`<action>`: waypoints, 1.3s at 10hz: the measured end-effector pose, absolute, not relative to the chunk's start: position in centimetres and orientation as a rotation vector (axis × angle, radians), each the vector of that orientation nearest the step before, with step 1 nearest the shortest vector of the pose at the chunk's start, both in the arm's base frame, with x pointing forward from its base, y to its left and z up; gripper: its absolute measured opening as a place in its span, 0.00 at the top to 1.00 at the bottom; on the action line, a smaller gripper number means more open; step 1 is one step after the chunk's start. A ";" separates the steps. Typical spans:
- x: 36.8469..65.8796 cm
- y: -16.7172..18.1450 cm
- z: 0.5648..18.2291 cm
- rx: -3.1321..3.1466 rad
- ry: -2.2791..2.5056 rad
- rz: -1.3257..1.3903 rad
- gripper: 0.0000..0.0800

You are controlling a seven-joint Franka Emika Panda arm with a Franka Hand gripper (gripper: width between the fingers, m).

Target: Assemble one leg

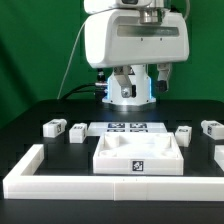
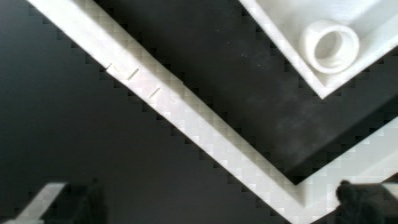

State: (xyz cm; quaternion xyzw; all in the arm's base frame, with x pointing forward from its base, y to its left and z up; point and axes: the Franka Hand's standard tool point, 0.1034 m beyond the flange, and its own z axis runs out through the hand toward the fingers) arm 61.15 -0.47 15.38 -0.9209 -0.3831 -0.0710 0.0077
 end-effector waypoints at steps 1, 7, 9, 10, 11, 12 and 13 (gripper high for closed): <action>61.2 -0.5 15.4 -2.879 -1.199 -0.222 0.19; 61.1 -0.5 15.3 -2.878 -1.199 -0.220 0.19; 61.1 -0.5 15.2 -2.872 -1.218 -0.219 0.19; 60.5 -0.7 14.9 -2.831 -1.326 -0.220 0.19; 59.7 -1.1 14.3 -2.786 -1.426 -0.207 0.19; 58.9 -1.4 13.7 -2.710 -1.560 -0.177 0.19; 58.2 -1.7 13.1 -2.621 -1.682 -0.134 0.19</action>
Offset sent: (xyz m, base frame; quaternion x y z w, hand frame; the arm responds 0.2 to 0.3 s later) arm 0.0000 0.0000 0.0000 0.0000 0.0000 0.0000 1.0000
